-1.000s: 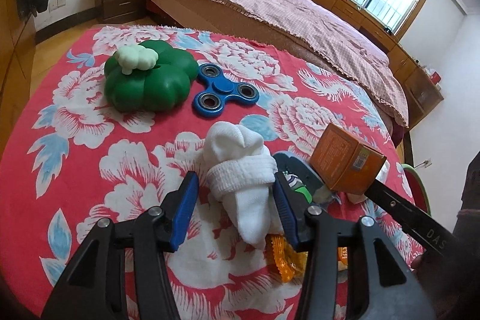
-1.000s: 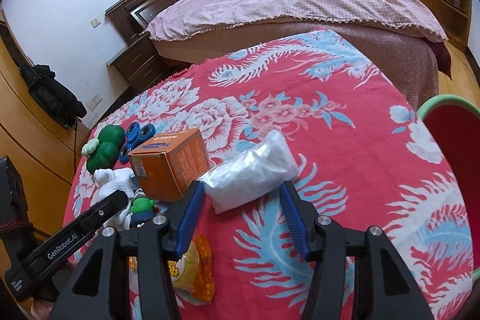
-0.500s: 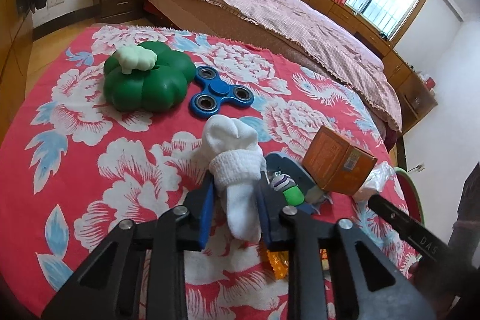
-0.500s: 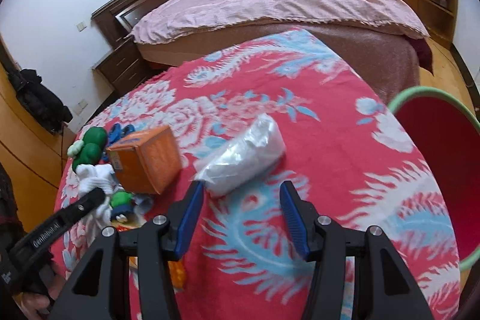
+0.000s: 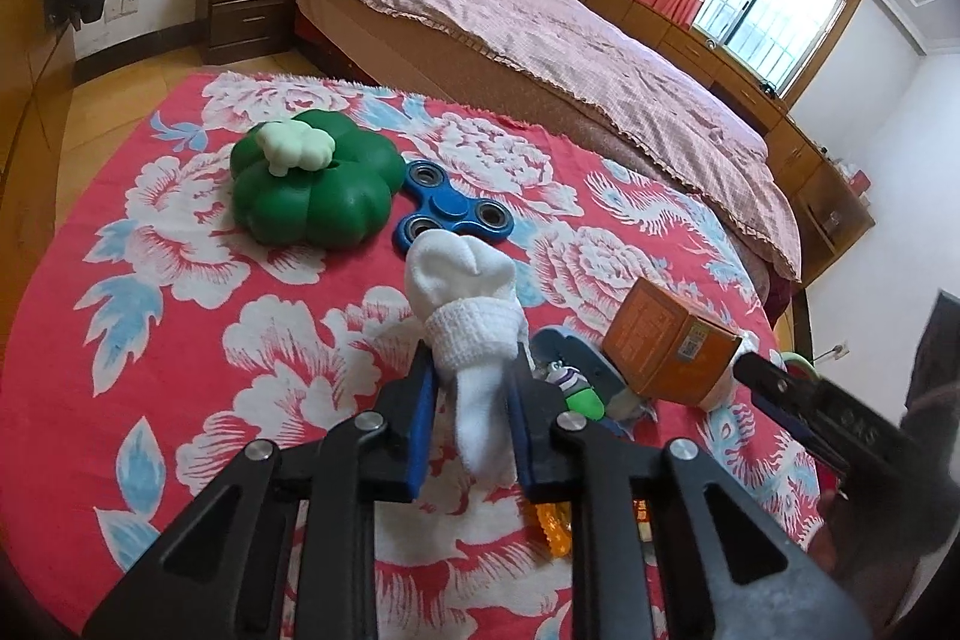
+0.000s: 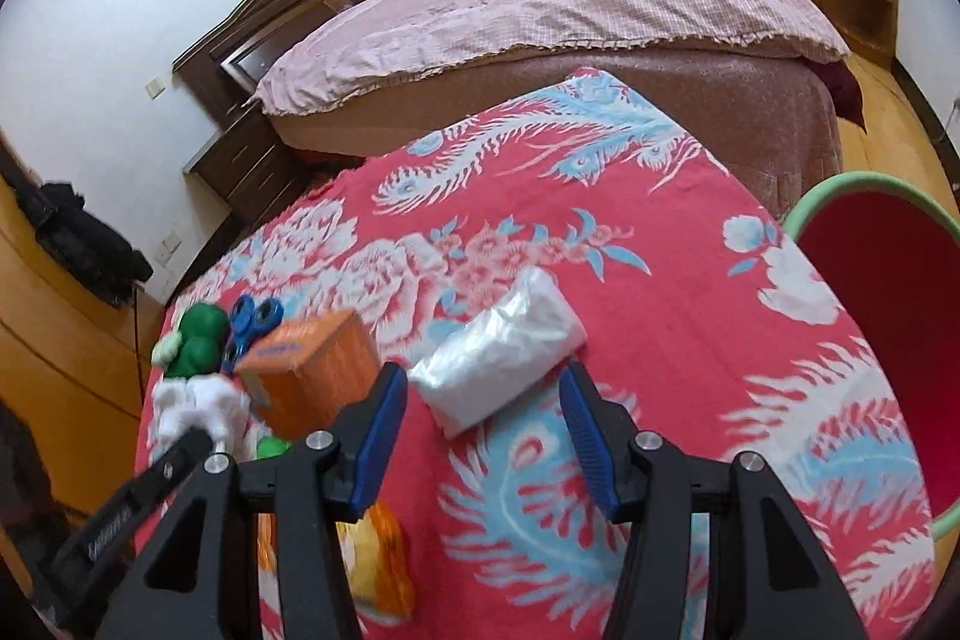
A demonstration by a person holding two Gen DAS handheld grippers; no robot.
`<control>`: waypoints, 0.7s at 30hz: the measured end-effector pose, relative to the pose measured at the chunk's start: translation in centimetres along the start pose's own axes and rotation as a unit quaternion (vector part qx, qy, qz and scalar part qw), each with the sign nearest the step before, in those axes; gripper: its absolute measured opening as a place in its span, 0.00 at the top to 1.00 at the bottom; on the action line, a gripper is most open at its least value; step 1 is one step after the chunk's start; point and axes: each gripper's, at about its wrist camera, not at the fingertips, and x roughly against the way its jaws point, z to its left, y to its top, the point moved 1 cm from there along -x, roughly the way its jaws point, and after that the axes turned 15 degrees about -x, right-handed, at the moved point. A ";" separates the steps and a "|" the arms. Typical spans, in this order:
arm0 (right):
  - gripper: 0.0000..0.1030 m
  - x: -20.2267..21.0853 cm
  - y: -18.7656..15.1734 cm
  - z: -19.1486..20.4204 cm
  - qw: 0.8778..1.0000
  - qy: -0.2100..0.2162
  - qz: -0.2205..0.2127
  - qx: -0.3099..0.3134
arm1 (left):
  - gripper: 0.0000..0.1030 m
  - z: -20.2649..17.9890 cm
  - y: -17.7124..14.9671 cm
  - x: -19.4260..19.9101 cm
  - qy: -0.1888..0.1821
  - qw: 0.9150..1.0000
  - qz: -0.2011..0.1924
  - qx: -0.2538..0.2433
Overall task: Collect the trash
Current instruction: 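Grasp the white sock bundle with the left tool while the right tool grasps the white plastic pack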
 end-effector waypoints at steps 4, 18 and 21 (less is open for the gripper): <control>0.45 -1.2 0.6 0.2 1.000 0.000 0.000 -0.012 | 0.79 0.0 0.0 0.2 0.001 1.000 -0.001 -0.002; 0.57 -3.0 1.4 1.1 0.999 0.016 0.024 -0.014 | 0.79 -1.2 0.1 1.4 0.001 1.000 -0.006 -0.015; 0.65 -3.1 1.2 1.2 1.000 0.017 0.026 -0.005 | 0.79 -1.5 0.0 1.8 0.001 1.000 -0.008 -0.017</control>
